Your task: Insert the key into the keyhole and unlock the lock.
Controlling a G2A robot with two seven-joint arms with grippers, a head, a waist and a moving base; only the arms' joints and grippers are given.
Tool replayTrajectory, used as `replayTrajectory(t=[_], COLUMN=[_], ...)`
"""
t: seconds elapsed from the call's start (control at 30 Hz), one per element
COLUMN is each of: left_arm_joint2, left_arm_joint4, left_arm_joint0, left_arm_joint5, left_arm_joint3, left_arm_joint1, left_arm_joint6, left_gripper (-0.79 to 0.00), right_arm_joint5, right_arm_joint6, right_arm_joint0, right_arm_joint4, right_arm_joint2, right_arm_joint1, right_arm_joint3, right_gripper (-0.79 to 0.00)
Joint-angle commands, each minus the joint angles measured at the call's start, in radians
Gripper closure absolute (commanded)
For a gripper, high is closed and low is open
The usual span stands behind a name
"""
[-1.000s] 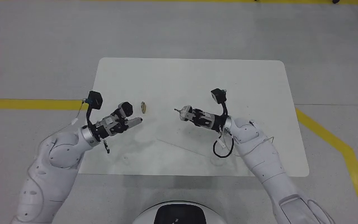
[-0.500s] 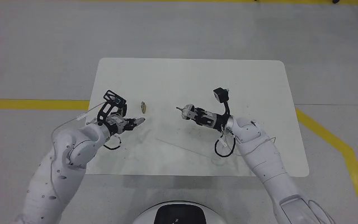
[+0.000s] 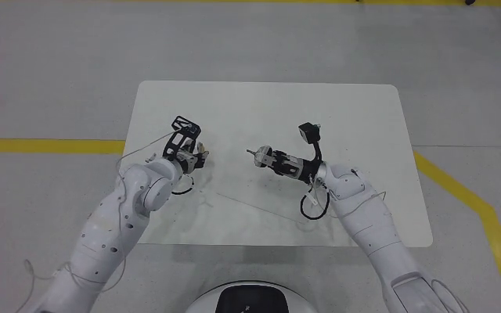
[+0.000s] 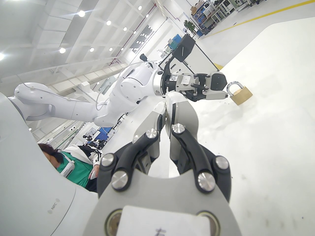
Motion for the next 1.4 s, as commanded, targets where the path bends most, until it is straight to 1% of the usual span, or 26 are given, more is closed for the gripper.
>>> replayTrajectory(t=[0.0,0.1,0.17,0.23,0.27,0.37,0.4,0.77,1.07,1.1,1.13,1.2,1.23,1.37], left_arm_joint2=[0.009,0.017,0.02,0.025,0.026,0.027,0.028,0.06,0.048,0.046,0.044,0.043,0.044,0.045], left_arm_joint4=[0.006,0.016,0.022,0.034,0.034,0.038,0.039,0.079,0.075,0.074,0.073,0.071,0.072,0.072], left_arm_joint0=[-0.007,-0.019,-0.027,-0.032,-0.033,-0.038,-0.039,-0.058,-0.064,-0.064,-0.064,-0.065,-0.065,-0.072], left_arm_joint5=[0.0,0.002,0.006,0.013,0.013,0.011,0.01,0.003,-0.011,-0.011,-0.011,-0.014,-0.014,-0.016], left_arm_joint3=[0.012,0.038,0.056,0.066,0.069,0.077,0.081,0.117,0.126,0.126,0.126,0.125,0.125,0.129], left_arm_joint1=[-0.003,-0.008,-0.011,-0.013,-0.015,-0.018,-0.019,-0.034,-0.041,-0.041,-0.042,-0.044,-0.045,-0.049], left_arm_joint6=[-0.002,0.003,0.006,0.012,0.013,0.017,0.019,0.031,0.035,0.035,0.035,0.034,0.034,0.033], left_gripper=[-0.32,-0.308,-0.283,-0.24,-0.197,-0.015,0.0,0.0,0.0,-0.123,-0.228,-0.283,-0.299,-0.314], right_arm_joint5=[0.0,0.0,0.0,0.0,0.0,0.0,0.0,0.0,0.0,0.0,0.0,0.0,0.0,0.0], right_arm_joint6=[0.0,0.0,0.0,0.0,0.0,0.0,0.0,0.0,0.0,0.0,0.0,0.0,0.0,0.0], right_arm_joint0=[0.0,0.0,0.0,0.0,0.0,0.0,0.0,0.0,0.0,0.0,0.0,0.0,0.0,0.0], right_arm_joint4=[0.0,0.0,0.0,0.0,0.0,0.0,0.0,0.0,0.0,0.0,0.0,0.0,0.0,0.0], right_arm_joint2=[0.0,0.0,0.0,0.0,0.0,0.0,0.0,0.0,0.0,0.0,0.0,0.0,0.0,0.0], right_arm_joint1=[0.0,0.0,0.0,0.0,0.0,0.0,0.0,0.0,0.0,0.0,0.0,0.0,0.0,0.0], right_arm_joint3=[0.0,0.0,0.0,0.0,0.0,0.0,0.0,0.0,0.0,0.0,0.0,0.0,0.0,0.0], right_gripper=[0.0,0.0,0.0,0.0,0.0,0.0,0.0,0.0,0.0,0.0,0.0,0.0,0.0,0.0])
